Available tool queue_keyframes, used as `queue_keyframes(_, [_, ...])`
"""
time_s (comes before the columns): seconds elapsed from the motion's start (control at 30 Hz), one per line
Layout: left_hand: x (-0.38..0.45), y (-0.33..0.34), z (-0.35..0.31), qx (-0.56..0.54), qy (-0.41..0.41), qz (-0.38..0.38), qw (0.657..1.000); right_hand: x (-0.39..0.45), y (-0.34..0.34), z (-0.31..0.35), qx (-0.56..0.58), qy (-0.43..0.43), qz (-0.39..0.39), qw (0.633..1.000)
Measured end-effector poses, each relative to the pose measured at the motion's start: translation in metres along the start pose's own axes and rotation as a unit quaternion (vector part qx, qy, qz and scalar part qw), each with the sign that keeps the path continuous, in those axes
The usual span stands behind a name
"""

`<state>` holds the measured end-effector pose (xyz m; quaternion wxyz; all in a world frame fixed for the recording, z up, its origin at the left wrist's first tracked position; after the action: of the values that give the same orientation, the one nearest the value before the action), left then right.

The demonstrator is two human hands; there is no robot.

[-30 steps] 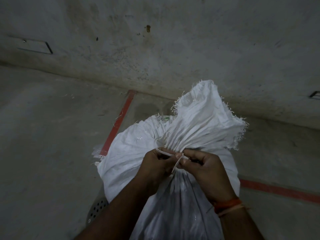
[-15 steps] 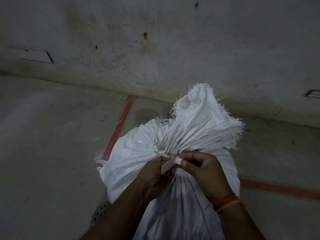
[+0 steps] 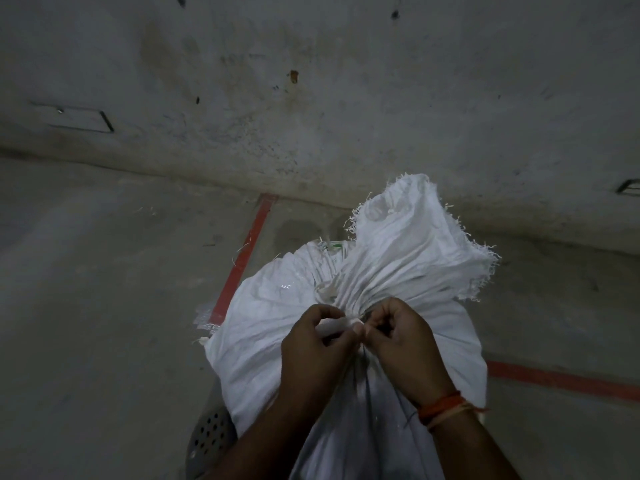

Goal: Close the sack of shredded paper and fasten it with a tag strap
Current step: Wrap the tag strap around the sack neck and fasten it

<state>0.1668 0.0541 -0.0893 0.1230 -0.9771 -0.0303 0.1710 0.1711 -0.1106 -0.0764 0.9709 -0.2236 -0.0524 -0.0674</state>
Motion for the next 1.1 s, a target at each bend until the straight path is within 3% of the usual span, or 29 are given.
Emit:
queue_keyframes(0.13, [0.009, 0.006, 0.002, 0.017, 0.021, -0.021, 0.999, -0.003, -0.008, 0.003, -0.055, 0.006, 0.006, 0.998])
queue_keyframes(0.27, [0.016, 0.013, 0.013, -0.128, -0.065, 0.028, 0.989, -0.014, -0.017, -0.005, -0.107, 0.037, 0.040, 0.993])
queue_keyframes(0.33, [0.017, 0.017, 0.014, -0.149, -0.082, 0.048, 0.984, -0.021, -0.019, -0.006, -0.136, 0.041, 0.050, 0.989])
queue_keyframes(0.47, [0.027, 0.008, 0.016, -0.043, -0.025, -0.003, 0.999, -0.029, -0.026, -0.003, -0.194, 0.046, 0.047, 0.979])
queue_keyframes(0.6, [0.037, -0.003, 0.016, -0.059, -0.007, -0.031, 0.998, -0.037, -0.027, 0.006, -0.236, 0.036, 0.072, 0.968])
queue_keyframes(0.77, [0.043, 0.008, 0.011, -0.084, 0.021, 0.008, 0.996, -0.043, -0.028, 0.026, -0.263, -0.009, 0.096, 0.960])
queue_keyframes(0.87, [0.043, 0.016, 0.007, -0.083, 0.032, 0.053, 0.995, -0.044, -0.026, 0.032, -0.248, -0.016, 0.129, 0.960])
queue_keyframes(0.97, [0.044, 0.014, 0.005, -0.059, 0.047, 0.052, 0.996, -0.043, -0.028, 0.035, -0.194, -0.014, 0.129, 0.972])
queue_keyframes(1.1, [0.049, 0.008, 0.005, -0.044, 0.046, 0.027, 0.998, -0.040, -0.020, 0.035, 0.001, 0.000, 0.146, 0.989])
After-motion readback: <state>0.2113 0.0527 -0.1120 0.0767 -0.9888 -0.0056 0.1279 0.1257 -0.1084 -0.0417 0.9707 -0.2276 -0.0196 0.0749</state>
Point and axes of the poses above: each hand's wrist, its own x-axis towards the middle knuckle, its own y-axis out of the palm, z = x × y, the point moved 9 cm from there along x, towards the middle knuckle, and after that the axes turned 11 degrees about -y, right-handed, at the moved point
